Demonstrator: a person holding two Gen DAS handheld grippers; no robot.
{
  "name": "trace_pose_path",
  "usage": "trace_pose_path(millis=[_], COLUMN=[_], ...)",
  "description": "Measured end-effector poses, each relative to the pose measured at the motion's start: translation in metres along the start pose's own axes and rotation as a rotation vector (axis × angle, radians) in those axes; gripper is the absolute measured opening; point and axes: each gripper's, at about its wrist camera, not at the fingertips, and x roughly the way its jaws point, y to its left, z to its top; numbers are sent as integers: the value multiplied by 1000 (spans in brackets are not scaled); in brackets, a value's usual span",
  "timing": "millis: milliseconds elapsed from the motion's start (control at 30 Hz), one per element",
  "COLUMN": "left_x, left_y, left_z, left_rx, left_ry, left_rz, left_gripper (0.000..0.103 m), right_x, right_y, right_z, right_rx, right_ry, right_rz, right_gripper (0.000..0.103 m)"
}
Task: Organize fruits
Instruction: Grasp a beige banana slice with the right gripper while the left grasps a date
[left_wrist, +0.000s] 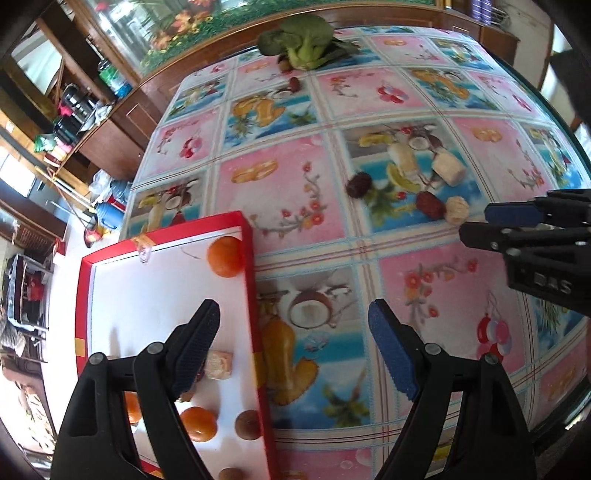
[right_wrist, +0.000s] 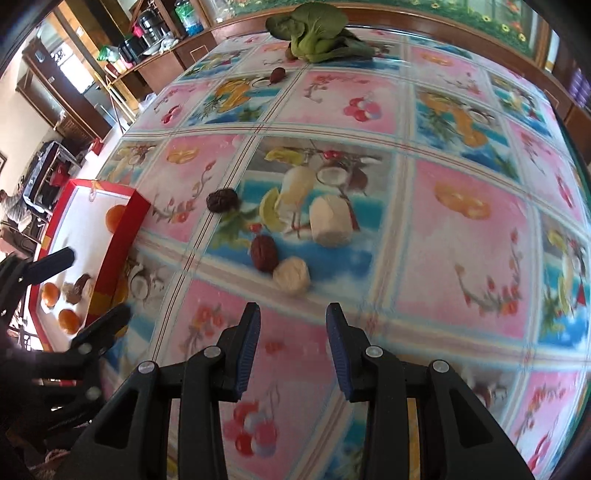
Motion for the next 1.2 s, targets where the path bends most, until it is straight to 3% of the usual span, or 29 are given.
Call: trace_pose_path(millis=[67, 100, 167, 367, 667, 900, 933, 1000, 1033, 1067, 1100, 1167, 1200], left_x=[-1, -1, -1, 10, 37, 53, 55, 57, 57, 57, 57, 57, 56], left_y=[4, 4, 3, -21, -66, -78, -79, -79, -79, -77, -74, -73, -72], left_z=[4, 6, 10, 33, 72, 80, 79, 76, 74, 73, 73, 72, 72], left_rx=[-10, -13, -12, 30, 61, 62, 63, 65, 67, 51, 36, 43, 46], left_ry=[-3, -4, -3, -8, -7, 3, 6, -9, -11, -5, 2, -6, -8], left_rz=[-3, -8, -21, -53, -134, -176, -187, -183, -197, -261, -292, -285, -296], left_gripper=[83, 83, 83, 83, 83, 82, 75, 71, 58, 43, 42, 31, 31], right_x=[9, 12, 13, 6, -13, -18, -18, -18, -17, -17, -17, -16, -16], right_y=[-1, -2, -3, -20, -56, -63, -63, -63, -63, -62, -63, -62, -62], right_z=[7, 9, 11, -1, -27, -34, -34, -33, -33, -31, -32, -32, -31], right_rx=[6, 12, 11, 50, 110, 105, 104, 102, 102, 102, 102, 102, 104], right_ry=[9, 8, -11, -38, -49, -52, -52, -52, -52, -53, -54, -56, -56], right_rz=[-5, 4, 14, 58, 52, 59, 60, 59, 60, 60, 61, 59, 56], right_gripper=[34, 27, 22, 22, 22, 22, 22, 22, 22, 22, 23, 23, 23])
